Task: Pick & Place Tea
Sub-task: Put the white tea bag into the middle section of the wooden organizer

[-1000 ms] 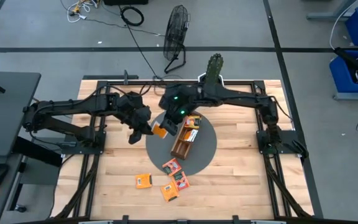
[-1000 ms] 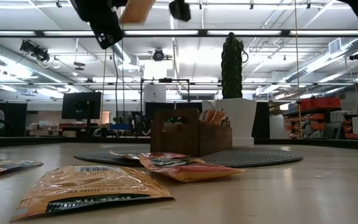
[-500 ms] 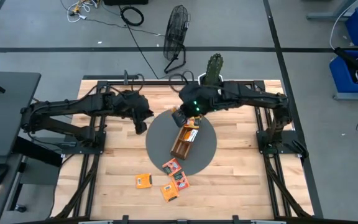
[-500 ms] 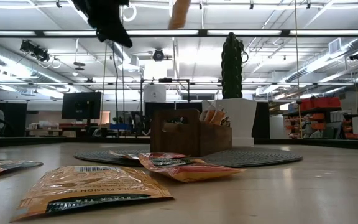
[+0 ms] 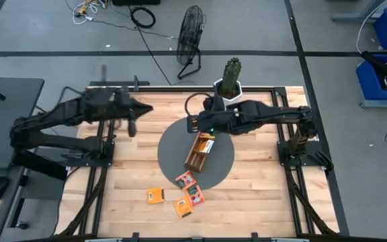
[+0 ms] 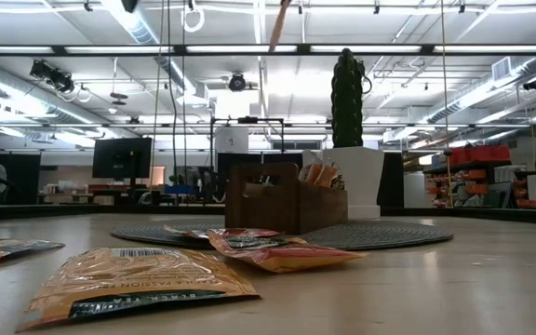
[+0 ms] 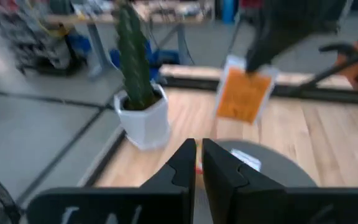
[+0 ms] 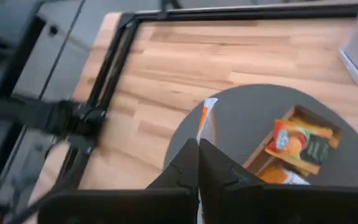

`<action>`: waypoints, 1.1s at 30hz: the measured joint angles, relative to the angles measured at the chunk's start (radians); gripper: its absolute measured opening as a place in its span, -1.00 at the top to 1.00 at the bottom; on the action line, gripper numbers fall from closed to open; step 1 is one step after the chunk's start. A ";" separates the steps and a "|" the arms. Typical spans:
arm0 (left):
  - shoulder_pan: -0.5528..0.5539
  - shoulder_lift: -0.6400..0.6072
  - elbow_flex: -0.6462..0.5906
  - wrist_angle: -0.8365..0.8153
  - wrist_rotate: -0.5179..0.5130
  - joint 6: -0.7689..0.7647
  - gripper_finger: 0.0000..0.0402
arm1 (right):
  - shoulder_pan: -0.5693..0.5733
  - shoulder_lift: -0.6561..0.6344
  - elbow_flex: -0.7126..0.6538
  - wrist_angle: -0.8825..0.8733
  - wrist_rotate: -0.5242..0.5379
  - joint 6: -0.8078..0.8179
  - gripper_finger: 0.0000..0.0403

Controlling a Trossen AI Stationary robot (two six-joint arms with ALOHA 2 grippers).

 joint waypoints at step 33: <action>0.045 -0.302 -0.245 0.109 0.297 -0.055 0.96 | 0.049 0.002 -0.537 0.223 0.044 0.659 1.00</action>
